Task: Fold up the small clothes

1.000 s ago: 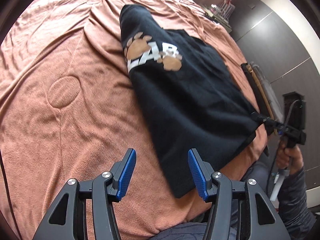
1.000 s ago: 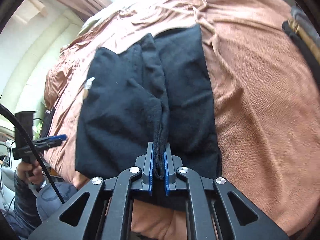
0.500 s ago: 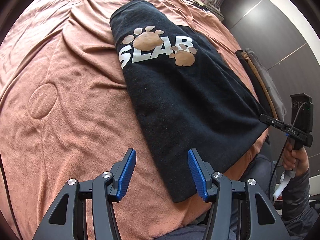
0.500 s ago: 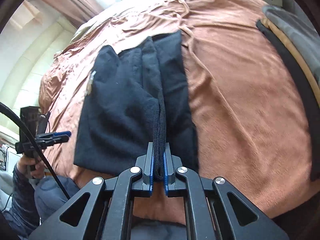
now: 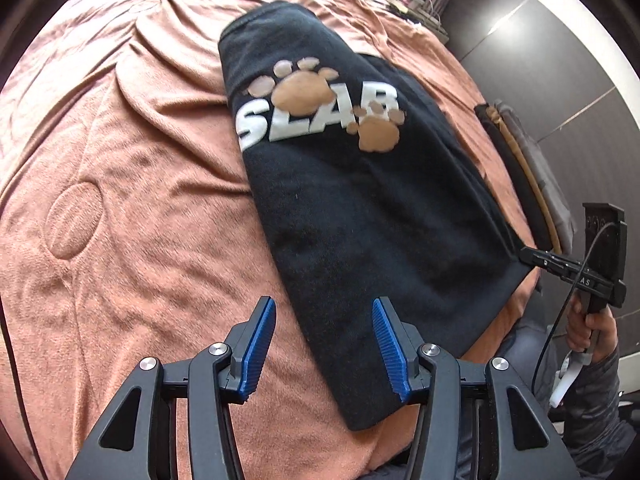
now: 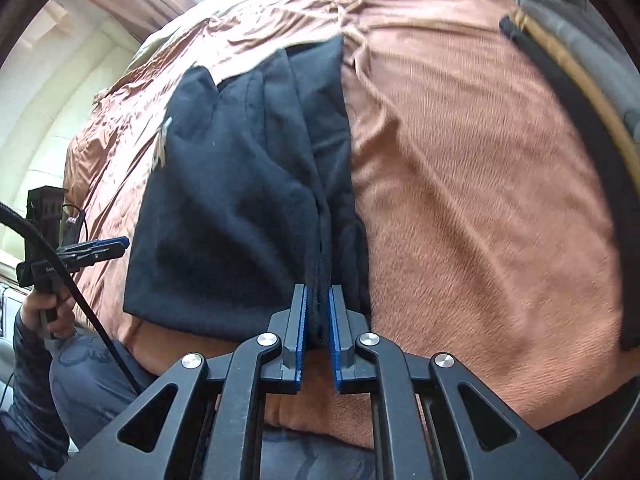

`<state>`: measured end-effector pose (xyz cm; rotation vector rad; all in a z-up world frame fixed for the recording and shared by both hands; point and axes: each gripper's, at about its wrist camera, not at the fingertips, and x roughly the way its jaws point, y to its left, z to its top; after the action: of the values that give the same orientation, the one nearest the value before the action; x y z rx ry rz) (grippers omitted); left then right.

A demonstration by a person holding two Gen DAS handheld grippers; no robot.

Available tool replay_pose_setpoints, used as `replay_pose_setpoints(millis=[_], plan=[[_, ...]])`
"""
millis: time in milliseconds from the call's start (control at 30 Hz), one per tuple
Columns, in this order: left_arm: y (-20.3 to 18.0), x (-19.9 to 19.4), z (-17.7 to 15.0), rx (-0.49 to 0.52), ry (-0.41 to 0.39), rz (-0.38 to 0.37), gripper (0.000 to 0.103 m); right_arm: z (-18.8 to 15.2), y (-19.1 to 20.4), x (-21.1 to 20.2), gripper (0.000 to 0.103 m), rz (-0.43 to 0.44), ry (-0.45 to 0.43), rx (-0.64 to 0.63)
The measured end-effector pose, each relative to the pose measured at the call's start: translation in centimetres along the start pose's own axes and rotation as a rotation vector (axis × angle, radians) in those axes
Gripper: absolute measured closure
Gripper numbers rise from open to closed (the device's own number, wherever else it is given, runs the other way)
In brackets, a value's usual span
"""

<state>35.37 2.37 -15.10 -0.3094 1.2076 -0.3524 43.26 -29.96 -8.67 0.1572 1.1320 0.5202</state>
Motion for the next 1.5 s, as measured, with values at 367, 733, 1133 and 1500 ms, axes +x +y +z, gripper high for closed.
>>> replay_pose_setpoints(millis=[367,733,1133,1500], plan=[[1.5,-2.8,2.8,-0.076,-0.131,0.014,0.05,6.2,1.6,-0.6,0.065,0.071,-0.126,-0.026],[2.8,-3.7,6.9,-0.184,-0.237,0.075,0.05,13.9,2.8,5.5,0.065,0.09,-0.113,-0.063],[5.0,-1.7,11.1,-0.264,-0.263,0.131,0.05,21.0,3.0,13.4,0.065,0.142,-0.033,-0.15],[6.7,1.0,10.6,-0.357,-0.269,0.136,0.05,22.3,2.2,17.6,0.072,0.156,-0.022,-0.143]])
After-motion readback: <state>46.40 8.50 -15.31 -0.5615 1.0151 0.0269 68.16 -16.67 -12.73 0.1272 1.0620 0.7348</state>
